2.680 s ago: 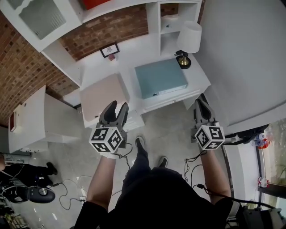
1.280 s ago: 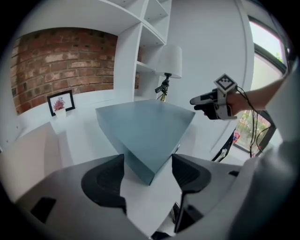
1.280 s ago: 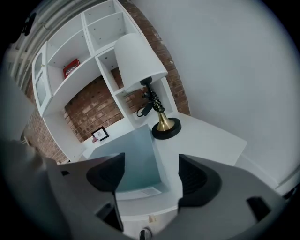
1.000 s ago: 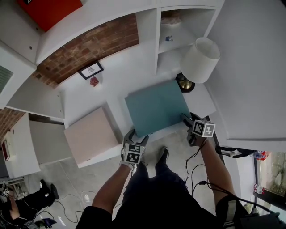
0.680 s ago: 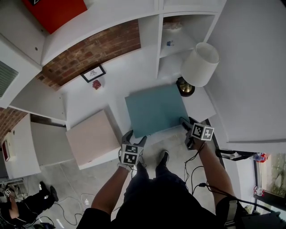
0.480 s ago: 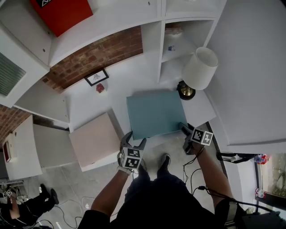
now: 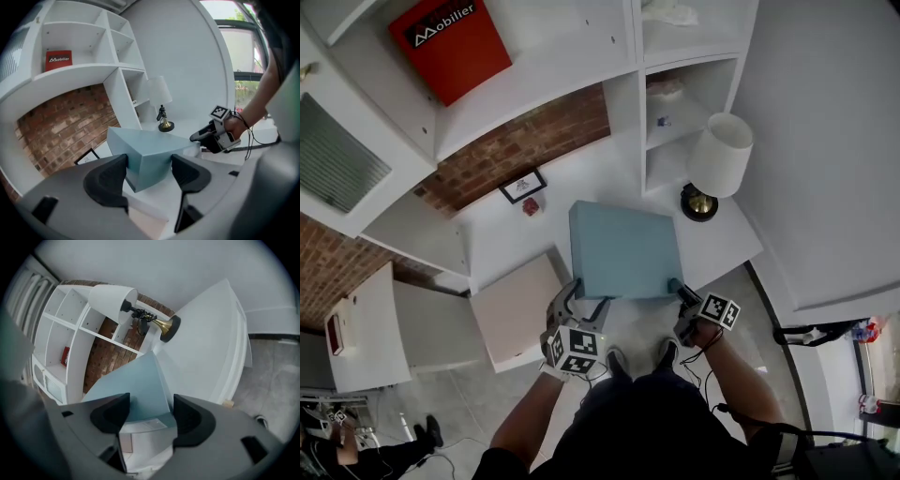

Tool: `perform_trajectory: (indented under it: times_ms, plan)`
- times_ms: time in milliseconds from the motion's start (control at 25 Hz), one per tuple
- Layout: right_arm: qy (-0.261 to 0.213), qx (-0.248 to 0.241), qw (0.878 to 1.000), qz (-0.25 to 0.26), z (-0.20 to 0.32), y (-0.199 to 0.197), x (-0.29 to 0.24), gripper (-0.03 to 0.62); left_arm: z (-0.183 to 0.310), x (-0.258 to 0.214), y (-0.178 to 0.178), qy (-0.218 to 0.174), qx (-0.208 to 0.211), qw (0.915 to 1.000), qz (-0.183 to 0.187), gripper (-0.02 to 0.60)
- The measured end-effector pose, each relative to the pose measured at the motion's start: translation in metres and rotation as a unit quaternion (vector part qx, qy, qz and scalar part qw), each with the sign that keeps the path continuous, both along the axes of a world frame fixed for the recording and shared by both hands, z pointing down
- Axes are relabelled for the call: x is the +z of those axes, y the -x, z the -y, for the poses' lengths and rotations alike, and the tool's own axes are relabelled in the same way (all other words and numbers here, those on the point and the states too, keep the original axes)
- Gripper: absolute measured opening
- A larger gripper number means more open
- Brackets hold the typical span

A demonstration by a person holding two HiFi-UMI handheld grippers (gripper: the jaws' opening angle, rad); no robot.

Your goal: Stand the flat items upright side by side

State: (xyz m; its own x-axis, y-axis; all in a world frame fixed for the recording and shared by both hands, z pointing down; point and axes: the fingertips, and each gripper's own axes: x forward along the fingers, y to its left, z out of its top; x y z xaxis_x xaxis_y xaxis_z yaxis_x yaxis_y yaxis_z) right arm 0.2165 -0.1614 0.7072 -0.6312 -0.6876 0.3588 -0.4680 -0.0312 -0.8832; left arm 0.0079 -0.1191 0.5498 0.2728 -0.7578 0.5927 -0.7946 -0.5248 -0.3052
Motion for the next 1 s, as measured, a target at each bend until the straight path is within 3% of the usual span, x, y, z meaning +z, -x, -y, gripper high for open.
perform_trajectory:
  times_ms: [80, 240, 480, 600, 720, 840, 1000]
  plan:
    - [0.003, 0.017, 0.999, 0.035, -0.007, 0.002, 0.002, 0.288, -0.001, -0.016, -0.01, -0.018, 0.019, 0.9996, 0.013, 0.299]
    - [0.012, 0.04, 0.996, 0.081, -0.013, 0.005, 0.005, 0.287, 0.001, -0.054, -0.037, -0.051, 0.037, 0.9978, -0.023, 0.298]
    - [0.016, 0.061, 0.996, 0.07, -0.013, -0.011, 0.008, 0.279, -0.004, -0.084, -0.09, -0.066, 0.121, 0.9903, -0.015, 0.298]
    - [-0.002, 0.045, 0.999, 0.013, -0.008, -0.02, 0.002, 0.235, -0.011, -0.097, -0.123, -0.068, 0.171, 0.9827, -0.02, 0.296]
    - [-0.02, 0.018, 0.996, -0.081, -0.002, -0.03, -0.004, 0.191, -0.017, -0.105, -0.151, -0.065, 0.206, 0.9757, -0.04, 0.296]
    - [-0.041, -0.005, 0.982, -0.184, 0.0, -0.04, -0.011, 0.189, -0.015, -0.107, -0.171, -0.064, 0.227, 0.9706, -0.049, 0.295]
    - [-0.075, -0.018, 0.965, -0.249, -0.01, -0.045, -0.028, 0.189, -0.01, -0.107, -0.188, -0.065, 0.247, 0.9648, -0.063, 0.293]
